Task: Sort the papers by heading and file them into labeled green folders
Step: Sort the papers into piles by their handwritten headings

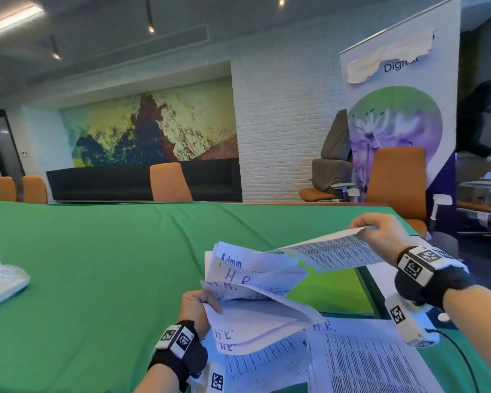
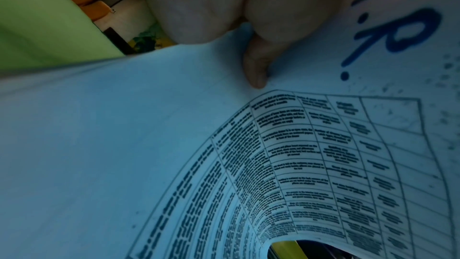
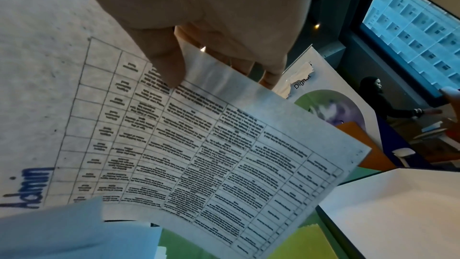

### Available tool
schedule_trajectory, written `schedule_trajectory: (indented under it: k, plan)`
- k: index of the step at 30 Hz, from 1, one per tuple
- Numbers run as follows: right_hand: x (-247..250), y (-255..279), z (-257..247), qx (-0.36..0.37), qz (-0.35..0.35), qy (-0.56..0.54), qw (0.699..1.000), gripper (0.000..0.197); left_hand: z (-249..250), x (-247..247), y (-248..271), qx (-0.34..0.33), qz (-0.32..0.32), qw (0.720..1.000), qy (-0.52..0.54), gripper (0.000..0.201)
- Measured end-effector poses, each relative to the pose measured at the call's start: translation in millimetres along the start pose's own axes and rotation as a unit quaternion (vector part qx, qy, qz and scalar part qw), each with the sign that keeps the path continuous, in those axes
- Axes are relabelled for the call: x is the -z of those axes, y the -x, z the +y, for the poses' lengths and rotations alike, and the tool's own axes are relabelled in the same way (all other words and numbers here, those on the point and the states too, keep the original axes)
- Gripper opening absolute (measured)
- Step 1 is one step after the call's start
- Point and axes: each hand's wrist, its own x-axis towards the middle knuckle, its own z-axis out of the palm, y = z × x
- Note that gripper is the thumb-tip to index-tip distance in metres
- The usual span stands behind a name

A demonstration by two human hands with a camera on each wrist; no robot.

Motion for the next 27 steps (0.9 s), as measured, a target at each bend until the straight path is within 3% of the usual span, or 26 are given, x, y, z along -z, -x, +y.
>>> schedule_trajectory:
  k: [4, 6, 10, 12, 23, 27]
  plan:
    - [4.0, 0.6, -10.9, 0.024, 0.081, -0.109, 0.99, 0.024, -0.8, 7.0, -5.5, 0.009, 0.005, 0.999, 0.038, 0.054]
    - [1.9, -1.0, -14.9, 0.017, 0.083, -0.129, 0.988, 0.016, 0.3, 9.2, -8.8, 0.005, 0.012, 0.999, 0.048, 0.054]
    - [-12.5, -3.5, -14.4, 0.05, -0.02, 0.077, 0.996, 0.02, 7.1, 5.5, -9.7, 0.009, 0.015, 0.998, 0.066, 0.057]
    - [-17.0, -2.1, -17.6, 0.038, -0.059, 0.122, 0.99, 0.02, 9.2, 3.2, -8.1, 0.018, 0.026, 0.996, 0.082, 0.057]
    - [-1.0, -6.7, -42.4, 0.096, -0.033, 0.106, 0.989, 0.013, 9.0, 19.7, 0.3, 0.052, 0.085, 0.99, 0.099, 0.053]
    - [6.4, -2.7, -43.4, 0.088, -0.047, 0.126, 0.987, 0.013, 16.8, 19.0, 5.2, 0.068, 0.076, 0.99, 0.097, 0.032]
